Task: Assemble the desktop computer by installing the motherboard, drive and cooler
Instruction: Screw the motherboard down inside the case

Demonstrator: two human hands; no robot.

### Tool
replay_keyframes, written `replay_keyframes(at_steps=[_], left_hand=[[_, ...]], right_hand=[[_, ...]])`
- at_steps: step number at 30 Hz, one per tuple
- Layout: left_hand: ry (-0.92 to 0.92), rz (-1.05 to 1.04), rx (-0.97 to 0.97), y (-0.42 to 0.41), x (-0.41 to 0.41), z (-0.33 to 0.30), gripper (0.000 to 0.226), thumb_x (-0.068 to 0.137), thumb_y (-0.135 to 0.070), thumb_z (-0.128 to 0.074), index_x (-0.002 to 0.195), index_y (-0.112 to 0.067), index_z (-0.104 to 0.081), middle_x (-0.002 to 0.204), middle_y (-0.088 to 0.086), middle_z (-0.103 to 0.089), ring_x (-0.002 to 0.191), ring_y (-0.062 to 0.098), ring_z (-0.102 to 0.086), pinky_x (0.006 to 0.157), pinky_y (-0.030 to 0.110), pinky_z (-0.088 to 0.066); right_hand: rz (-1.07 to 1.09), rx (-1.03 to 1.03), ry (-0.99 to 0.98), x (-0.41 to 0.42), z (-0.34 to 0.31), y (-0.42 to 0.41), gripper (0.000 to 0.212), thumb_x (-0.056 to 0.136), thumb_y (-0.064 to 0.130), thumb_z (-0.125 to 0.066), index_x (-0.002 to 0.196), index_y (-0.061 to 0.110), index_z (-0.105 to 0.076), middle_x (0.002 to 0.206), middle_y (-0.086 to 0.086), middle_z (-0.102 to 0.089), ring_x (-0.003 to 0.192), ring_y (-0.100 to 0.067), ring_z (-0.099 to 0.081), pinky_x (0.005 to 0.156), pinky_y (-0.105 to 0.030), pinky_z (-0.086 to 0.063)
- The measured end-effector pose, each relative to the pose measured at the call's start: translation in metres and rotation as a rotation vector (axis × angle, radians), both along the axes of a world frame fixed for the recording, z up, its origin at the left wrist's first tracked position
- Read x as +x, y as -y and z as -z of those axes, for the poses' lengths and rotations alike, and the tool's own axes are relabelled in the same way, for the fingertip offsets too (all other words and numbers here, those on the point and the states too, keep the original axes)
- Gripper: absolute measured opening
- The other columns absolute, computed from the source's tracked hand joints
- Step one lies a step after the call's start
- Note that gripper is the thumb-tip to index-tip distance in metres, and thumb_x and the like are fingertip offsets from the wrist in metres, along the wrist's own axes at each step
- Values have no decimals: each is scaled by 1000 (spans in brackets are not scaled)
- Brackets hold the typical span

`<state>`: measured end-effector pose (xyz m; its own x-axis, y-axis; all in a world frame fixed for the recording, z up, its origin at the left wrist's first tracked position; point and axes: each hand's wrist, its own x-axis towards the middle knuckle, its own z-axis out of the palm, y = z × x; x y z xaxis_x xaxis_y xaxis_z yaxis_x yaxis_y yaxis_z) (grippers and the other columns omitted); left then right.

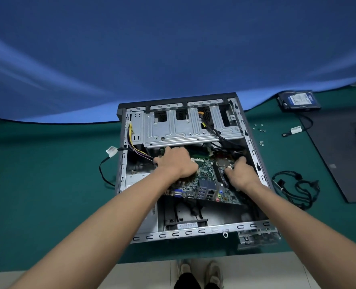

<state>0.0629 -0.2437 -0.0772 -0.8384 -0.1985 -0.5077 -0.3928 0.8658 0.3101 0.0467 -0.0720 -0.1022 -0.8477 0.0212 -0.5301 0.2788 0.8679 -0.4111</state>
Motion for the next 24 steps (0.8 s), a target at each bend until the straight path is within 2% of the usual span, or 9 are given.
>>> replay_keyframes(at_steps=[2, 6, 9, 12, 15, 17, 19, 21, 24], left_hand=[[10, -67, 33, 1, -4, 2, 29, 77, -28, -53, 100, -18, -67, 109, 0, -61, 115, 27, -42, 90, 52, -30], [14, -122, 184, 6, 4, 17, 14, 81, -18, -50, 74, -11, -60, 90, 8, -66, 103, 28, -56, 107, 49, -31], [-42, -195, 193, 1, 16, 28, 15, 77, -12, -53, 70, -12, -66, 94, 3, -67, 119, 28, -41, 106, 52, -32], [-59, -151, 173, -6, 14, 29, 23, 73, -11, -53, 76, -12, -75, 112, 3, -58, 119, 28, -31, 98, 54, -37], [-86, -150, 180, -6, 16, 31, 26, 75, -10, -51, 82, -13, -76, 109, 2, -61, 117, 25, -30, 89, 45, -39], [-112, -186, 214, -7, 19, 33, 24, 77, -9, -51, 77, -13, -75, 98, 2, -65, 117, 22, -30, 81, 37, -36], [-124, -207, 248, -6, 22, 34, 24, 77, -6, -51, 73, -13, -73, 88, 1, -66, 117, 21, -30, 80, 36, -36], [-139, -196, 273, -3, 23, 34, 27, 76, -2, -49, 69, -16, -70, 83, 0, -66, 118, 22, -30, 82, 36, -38], [-140, -163, 280, 3, 23, 34, 30, 75, 2, -46, 66, -18, -67, 82, 1, -66, 119, 24, -33, 90, 41, -43]], right_hand=[[19, -24, -29, 1, -2, 1, 44, 99, 22, -46, 133, -1, -31, 113, -20, -59, 57, -11, -39, 57, -29, -31], [-50, 36, -28, 9, -1, -2, 36, 98, 16, -45, 129, 3, -32, 114, -22, -60, 81, -27, -50, 69, -30, -36], [-110, 97, -2, 17, 1, -4, 37, 96, 13, -49, 127, 4, -32, 115, -22, -57, 83, -27, -49, 69, -31, -37], [-215, 191, -86, 19, 2, -1, 32, 96, 16, -47, 124, 4, -39, 121, -21, -51, 99, -32, -56, 80, -34, -43], [-291, 188, 9, 19, 3, 2, 23, 96, 27, -45, 95, 8, -58, 97, -10, -64, 82, -23, -62, 67, -29, -46], [-324, 173, 157, 22, 8, 3, 31, 96, 32, -49, 75, 11, -54, 78, -3, -61, 64, -15, -57, 53, -24, -39], [-321, 179, 222, 28, 14, 6, 34, 97, 30, -51, 68, 12, -50, 68, 0, -54, 56, -12, -51, 47, -23, -34], [-302, 217, 186, 33, 20, 11, 26, 96, 23, -51, 74, 9, -52, 72, -1, -57, 62, -16, -54, 51, -23, -38], [-268, 319, 89, 36, 23, 15, 13, 95, 17, -51, 100, 7, -56, 92, -5, -64, 73, -20, -54, 61, -26, -42]])
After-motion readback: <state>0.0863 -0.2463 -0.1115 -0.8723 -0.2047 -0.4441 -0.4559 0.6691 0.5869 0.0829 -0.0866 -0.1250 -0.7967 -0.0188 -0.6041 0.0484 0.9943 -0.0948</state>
